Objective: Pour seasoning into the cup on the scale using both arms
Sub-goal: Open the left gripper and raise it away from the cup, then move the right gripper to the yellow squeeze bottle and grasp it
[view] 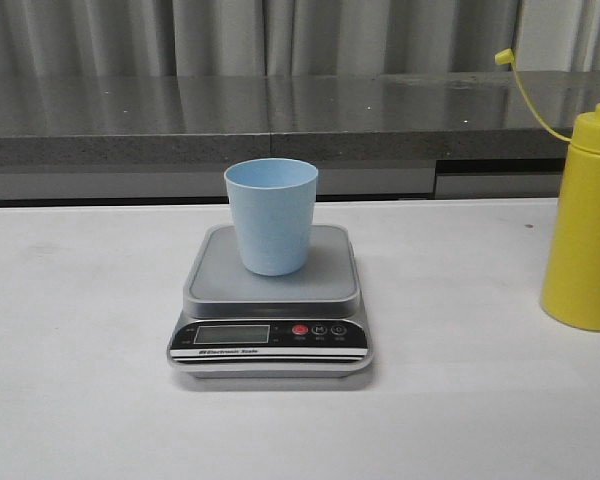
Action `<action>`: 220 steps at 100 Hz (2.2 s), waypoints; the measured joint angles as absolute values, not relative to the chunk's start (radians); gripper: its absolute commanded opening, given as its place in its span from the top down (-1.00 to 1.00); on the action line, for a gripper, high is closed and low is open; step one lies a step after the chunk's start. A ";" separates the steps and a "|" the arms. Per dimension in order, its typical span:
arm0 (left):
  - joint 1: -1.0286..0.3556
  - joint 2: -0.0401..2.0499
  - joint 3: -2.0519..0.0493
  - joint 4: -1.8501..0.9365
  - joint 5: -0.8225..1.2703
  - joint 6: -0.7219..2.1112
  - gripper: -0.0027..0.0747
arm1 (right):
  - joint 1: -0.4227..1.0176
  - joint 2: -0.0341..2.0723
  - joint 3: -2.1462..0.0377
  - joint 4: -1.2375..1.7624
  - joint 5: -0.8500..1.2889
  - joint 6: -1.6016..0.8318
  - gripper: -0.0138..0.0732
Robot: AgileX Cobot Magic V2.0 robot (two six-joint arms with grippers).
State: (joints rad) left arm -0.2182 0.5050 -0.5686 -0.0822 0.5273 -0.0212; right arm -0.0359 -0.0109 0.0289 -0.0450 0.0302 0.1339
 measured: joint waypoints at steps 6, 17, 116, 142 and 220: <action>-0.218 0.447 -0.532 -0.082 0.527 -0.021 0.98 | -0.036 -0.011 0.029 -0.045 0.029 0.134 0.82; -0.218 0.340 -0.472 -0.082 0.527 -0.021 0.98 | -0.036 -0.011 0.029 -0.045 0.026 0.134 0.82; -0.218 0.200 -0.432 -0.082 0.527 -0.021 0.98 | -0.036 0.415 -0.264 -0.045 0.227 0.134 0.62; -0.218 0.200 -0.432 -0.082 0.527 -0.021 0.98 | -0.036 0.606 -0.266 -0.041 0.094 0.134 -0.32; -0.218 0.200 -0.432 -0.082 0.527 -0.021 0.98 | 0.090 1.130 -0.274 -0.033 -0.473 0.146 -0.66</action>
